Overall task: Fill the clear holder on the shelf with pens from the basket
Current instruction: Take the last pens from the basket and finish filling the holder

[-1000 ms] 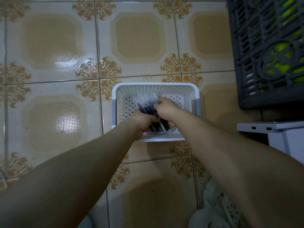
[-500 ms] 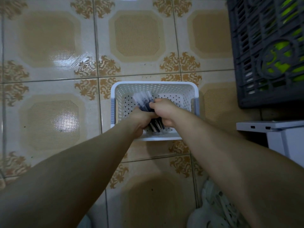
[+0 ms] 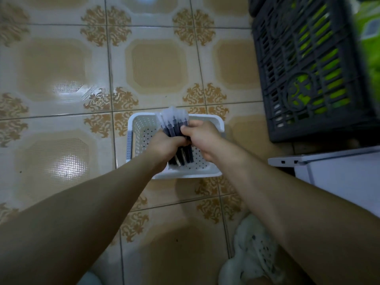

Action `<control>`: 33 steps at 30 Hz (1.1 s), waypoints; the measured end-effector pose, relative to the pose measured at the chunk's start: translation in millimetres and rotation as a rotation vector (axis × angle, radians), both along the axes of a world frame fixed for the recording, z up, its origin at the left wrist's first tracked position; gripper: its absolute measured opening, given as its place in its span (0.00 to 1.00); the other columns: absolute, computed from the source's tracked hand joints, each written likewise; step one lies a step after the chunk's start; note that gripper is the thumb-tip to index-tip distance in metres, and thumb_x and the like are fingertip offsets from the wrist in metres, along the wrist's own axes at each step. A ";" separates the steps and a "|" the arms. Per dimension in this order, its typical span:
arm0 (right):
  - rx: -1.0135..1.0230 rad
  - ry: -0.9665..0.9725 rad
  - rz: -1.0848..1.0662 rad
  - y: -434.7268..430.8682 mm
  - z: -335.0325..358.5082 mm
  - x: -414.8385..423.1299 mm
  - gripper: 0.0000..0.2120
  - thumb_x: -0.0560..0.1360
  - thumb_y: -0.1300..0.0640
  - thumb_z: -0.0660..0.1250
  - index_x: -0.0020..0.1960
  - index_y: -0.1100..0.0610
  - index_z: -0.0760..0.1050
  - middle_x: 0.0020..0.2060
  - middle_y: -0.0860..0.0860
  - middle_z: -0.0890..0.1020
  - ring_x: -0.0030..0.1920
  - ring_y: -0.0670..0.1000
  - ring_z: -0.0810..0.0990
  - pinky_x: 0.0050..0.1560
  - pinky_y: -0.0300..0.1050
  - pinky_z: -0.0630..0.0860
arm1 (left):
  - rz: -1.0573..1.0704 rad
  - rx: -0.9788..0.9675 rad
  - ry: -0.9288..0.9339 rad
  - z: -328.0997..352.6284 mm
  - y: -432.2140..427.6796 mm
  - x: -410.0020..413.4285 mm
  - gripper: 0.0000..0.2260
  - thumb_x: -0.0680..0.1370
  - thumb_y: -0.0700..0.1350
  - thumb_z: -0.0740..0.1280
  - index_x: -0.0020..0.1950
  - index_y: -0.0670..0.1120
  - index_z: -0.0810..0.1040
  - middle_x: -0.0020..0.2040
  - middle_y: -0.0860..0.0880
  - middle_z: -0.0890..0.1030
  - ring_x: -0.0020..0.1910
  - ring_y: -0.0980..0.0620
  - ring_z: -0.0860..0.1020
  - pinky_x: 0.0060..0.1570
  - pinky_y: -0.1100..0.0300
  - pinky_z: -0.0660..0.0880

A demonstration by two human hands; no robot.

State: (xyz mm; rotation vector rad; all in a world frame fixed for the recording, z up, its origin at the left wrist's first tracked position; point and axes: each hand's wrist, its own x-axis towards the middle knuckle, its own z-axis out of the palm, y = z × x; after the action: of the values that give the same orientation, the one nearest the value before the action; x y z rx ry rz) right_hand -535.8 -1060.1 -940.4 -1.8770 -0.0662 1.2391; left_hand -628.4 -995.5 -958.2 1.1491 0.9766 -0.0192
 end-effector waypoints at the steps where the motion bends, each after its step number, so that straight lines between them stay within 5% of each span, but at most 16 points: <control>1: 0.007 -0.051 0.000 -4.4 14.7 3.0 0.11 0.79 0.62 0.63 0.60 0.58 0.76 0.50 0.55 0.81 0.48 0.52 0.80 0.39 0.39 0.76 | -0.043 0.027 -0.004 13.5 -0.1 3.0 0.10 0.72 0.29 0.66 0.46 0.43 0.80 0.36 0.48 0.81 0.35 0.52 0.80 0.31 0.65 0.75; 6: 0.035 -0.392 -0.045 -39.9 115.7 15.0 0.06 0.77 0.61 0.65 0.49 0.50 0.73 0.35 0.46 0.77 0.39 0.48 0.79 0.50 0.53 0.80 | -0.211 0.208 -0.131 108.1 -14.5 27.0 0.13 0.69 0.31 0.69 0.45 0.48 0.81 0.40 0.48 0.83 0.42 0.49 0.81 0.42 0.58 0.76; 9: 0.069 -0.595 -0.113 -73.6 194.7 12.9 0.08 0.77 0.59 0.65 0.41 0.50 0.73 0.31 0.46 0.75 0.37 0.50 0.76 0.47 0.55 0.78 | -0.303 0.334 -0.266 189.1 -37.8 38.5 0.12 0.70 0.32 0.70 0.46 0.48 0.81 0.39 0.50 0.83 0.39 0.56 0.80 0.41 0.60 0.76; 13: 0.157 -0.823 -0.218 -132.2 301.9 -5.5 0.03 0.78 0.58 0.64 0.47 0.56 0.77 0.36 0.50 0.78 0.41 0.52 0.78 0.43 0.49 0.75 | -0.400 0.448 -0.502 305.1 -87.1 35.6 0.16 0.72 0.31 0.69 0.43 0.53 0.79 0.38 0.54 0.82 0.37 0.67 0.79 0.41 0.66 0.77; 16: 0.211 -0.961 -0.285 -179.8 373.8 -30.5 0.07 0.78 0.57 0.64 0.42 0.50 0.74 0.33 0.44 0.75 0.37 0.45 0.75 0.37 0.41 0.70 | -0.476 0.490 -0.662 379.7 -130.4 19.4 0.19 0.72 0.27 0.66 0.45 0.53 0.78 0.39 0.59 0.81 0.39 0.69 0.79 0.39 0.73 0.73; 21: 0.237 -1.139 -0.345 -262.2 464.8 -81.1 0.09 0.80 0.54 0.62 0.55 0.55 0.78 0.42 0.50 0.80 0.45 0.50 0.78 0.42 0.47 0.74 | -0.557 0.539 -0.820 462.7 -202.2 -14.1 0.16 0.74 0.30 0.67 0.55 0.48 0.79 0.49 0.50 0.84 0.51 0.54 0.82 0.52 0.53 0.77; 29: 0.222 -1.318 -0.540 -374.8 549.3 -157.8 0.10 0.79 0.55 0.63 0.57 0.54 0.78 0.42 0.53 0.80 0.44 0.55 0.79 0.46 0.52 0.77 | -0.722 0.519 -1.047 547.7 -314.3 -61.9 0.14 0.74 0.29 0.67 0.55 0.44 0.79 0.49 0.51 0.85 0.51 0.53 0.82 0.49 0.61 0.78; 33: 0.215 -1.340 -0.646 -428.4 574.4 -197.1 0.07 0.79 0.56 0.63 0.56 0.53 0.77 0.40 0.49 0.79 0.43 0.50 0.78 0.45 0.48 0.76 | -0.801 0.501 -1.103 572.3 -366.5 -78.3 0.17 0.71 0.35 0.71 0.59 0.45 0.80 0.53 0.50 0.84 0.54 0.52 0.82 0.57 0.50 0.76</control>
State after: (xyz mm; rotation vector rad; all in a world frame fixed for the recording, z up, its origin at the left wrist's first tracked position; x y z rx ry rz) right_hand -732.9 -1488.5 -366.0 -1.9627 -0.2624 -0.5384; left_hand -706.7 -1362.0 -385.9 1.6465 -0.5119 0.2073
